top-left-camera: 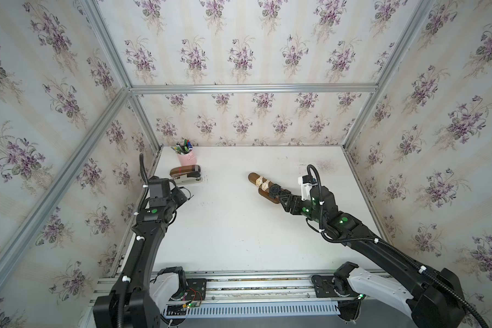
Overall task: Place watch on stand
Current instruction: Pick up the watch at the center of the board.
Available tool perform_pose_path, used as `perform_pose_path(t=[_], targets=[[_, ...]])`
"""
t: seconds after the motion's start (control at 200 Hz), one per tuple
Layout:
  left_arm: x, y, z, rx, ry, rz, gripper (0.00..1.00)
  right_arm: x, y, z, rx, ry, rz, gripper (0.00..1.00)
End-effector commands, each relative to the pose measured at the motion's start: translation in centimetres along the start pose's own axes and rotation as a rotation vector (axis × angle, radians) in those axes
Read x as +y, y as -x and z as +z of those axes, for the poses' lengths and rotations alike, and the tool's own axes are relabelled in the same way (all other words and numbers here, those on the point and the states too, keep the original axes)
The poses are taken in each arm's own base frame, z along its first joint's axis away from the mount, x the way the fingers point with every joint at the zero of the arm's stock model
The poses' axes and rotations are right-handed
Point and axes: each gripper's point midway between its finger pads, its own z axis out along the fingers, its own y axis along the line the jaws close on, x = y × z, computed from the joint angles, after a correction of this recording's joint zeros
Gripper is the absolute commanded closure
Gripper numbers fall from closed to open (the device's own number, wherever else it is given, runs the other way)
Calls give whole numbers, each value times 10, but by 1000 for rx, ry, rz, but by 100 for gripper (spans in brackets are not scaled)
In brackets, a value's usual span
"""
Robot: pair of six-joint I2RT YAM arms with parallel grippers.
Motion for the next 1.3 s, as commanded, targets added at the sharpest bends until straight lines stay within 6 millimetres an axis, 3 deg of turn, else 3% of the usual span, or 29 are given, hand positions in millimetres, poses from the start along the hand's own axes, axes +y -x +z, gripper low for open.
perform_pose_path(t=[0.0,0.25,0.425,0.56,0.749,0.974,1.294], targets=[[-41,-10,-15,-25,-72,120,98,18,7,-1,-51,53,66,32],[-172,-70,-35,-18,-358,385,98,63,-7,-1,-60,175,140,33],[-227,-111,-50,-31,-414,581,98,83,-11,-5,-69,220,137,36],[-266,-133,-80,-63,-658,627,96,89,-12,-14,-90,260,96,36],[-275,-140,-104,-117,-827,740,98,89,10,-57,-295,365,5,38],[-294,-158,-154,-97,-1137,819,98,90,16,-83,-368,400,-70,39],[-292,-151,-152,-124,-1105,810,98,100,16,-87,-369,445,-121,41]])
